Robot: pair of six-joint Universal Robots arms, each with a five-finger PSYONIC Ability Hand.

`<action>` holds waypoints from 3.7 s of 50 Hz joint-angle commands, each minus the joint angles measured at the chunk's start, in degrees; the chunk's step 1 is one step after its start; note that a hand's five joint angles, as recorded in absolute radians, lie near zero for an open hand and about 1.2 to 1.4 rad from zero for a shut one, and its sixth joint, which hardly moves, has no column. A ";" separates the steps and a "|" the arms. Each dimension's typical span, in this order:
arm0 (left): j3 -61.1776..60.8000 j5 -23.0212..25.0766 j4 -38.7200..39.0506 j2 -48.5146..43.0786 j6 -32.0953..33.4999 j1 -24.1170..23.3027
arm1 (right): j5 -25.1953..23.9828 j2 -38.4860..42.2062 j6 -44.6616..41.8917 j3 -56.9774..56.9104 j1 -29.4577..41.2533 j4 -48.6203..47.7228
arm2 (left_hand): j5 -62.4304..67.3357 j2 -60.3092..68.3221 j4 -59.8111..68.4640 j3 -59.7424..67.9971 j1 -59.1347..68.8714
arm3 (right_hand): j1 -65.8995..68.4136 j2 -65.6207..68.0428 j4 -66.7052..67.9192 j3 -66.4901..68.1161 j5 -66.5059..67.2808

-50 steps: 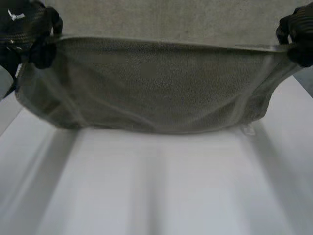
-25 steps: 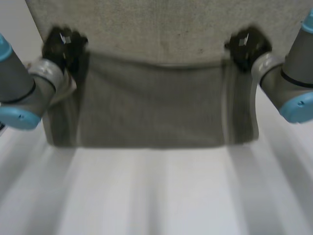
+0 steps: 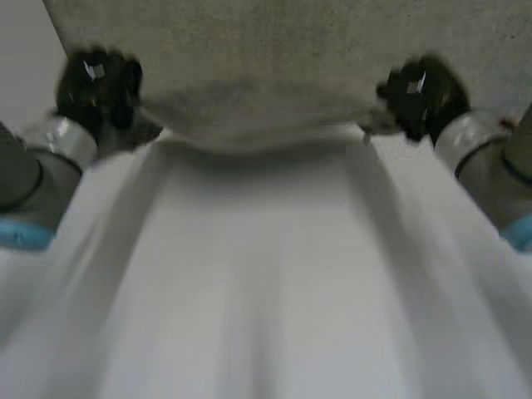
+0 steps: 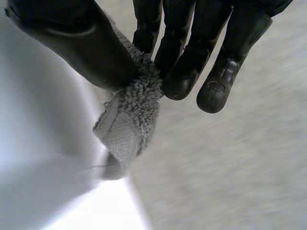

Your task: Fold the towel.

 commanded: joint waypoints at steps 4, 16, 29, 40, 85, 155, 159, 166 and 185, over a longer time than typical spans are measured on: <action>-21.24 7.50 1.40 -0.69 15.11 3.83 | -3.81 -1.69 -1.99 21.33 -3.00 1.02 | -16.35 -7.12 -7.01 -8.80 -4.10 | 3.12 4.23 2.81 3.00 2.93; -24.33 7.77 1.49 -4.03 26.57 4.63 | -4.43 -5.74 -1.29 27.50 -10.57 -0.03 | -16.35 -7.12 -7.01 -8.80 -4.10 | 3.12 4.23 2.81 3.00 2.93; -24.16 7.59 1.49 -6.84 27.01 4.45 | -4.43 -5.65 -1.11 28.38 -11.27 -1.88 | -52.47 -43.25 -43.13 -44.93 -40.23 | 3.12 4.23 2.81 3.00 2.93; -24.77 7.07 1.14 -6.75 27.28 5.15 | -3.99 -5.65 -1.11 28.73 -11.62 -2.58 | -55.85 -46.63 -46.51 -48.31 -43.61 | 3.12 4.23 2.81 3.00 2.93; -34.71 27.19 -20.92 31.04 24.99 20.62 | -15.76 -21.82 -22.03 25.66 -25.33 48.83 | -16.35 -7.12 -7.01 -8.80 -4.10 | 3.12 4.23 2.81 3.00 2.93; 14.26 -6.12 -5.63 -26.45 16.38 -1.79 | 8.49 17.22 2.05 -3.97 -8.28 -0.03 | -86.13 -76.91 -76.79 -78.59 -73.89 | -66.88 -65.77 -67.19 -67.00 -67.07; 12.05 -6.29 -5.63 -23.89 16.20 -1.79 | 8.32 12.66 2.05 -1.60 -8.54 -0.82 | -85.96 -76.74 -76.62 -78.42 -73.72 | -66.88 -65.77 -67.19 -67.00 -67.07; 2.58 -5.42 -5.54 -15.47 15.67 -1.09 | 5.78 3.24 1.61 7.01 -8.90 0.31 | -85.96 -76.74 -76.62 -78.42 -73.72 | -66.88 -65.77 -67.19 -67.00 -67.07; -18.27 1.35 -1.23 0.72 2.23 0.41 | 1.02 -0.90 1.26 29.17 -13.47 -1.00 | -85.12 -75.90 -75.78 -77.58 -72.88 | -46.78 -45.67 -47.09 -46.90 -46.97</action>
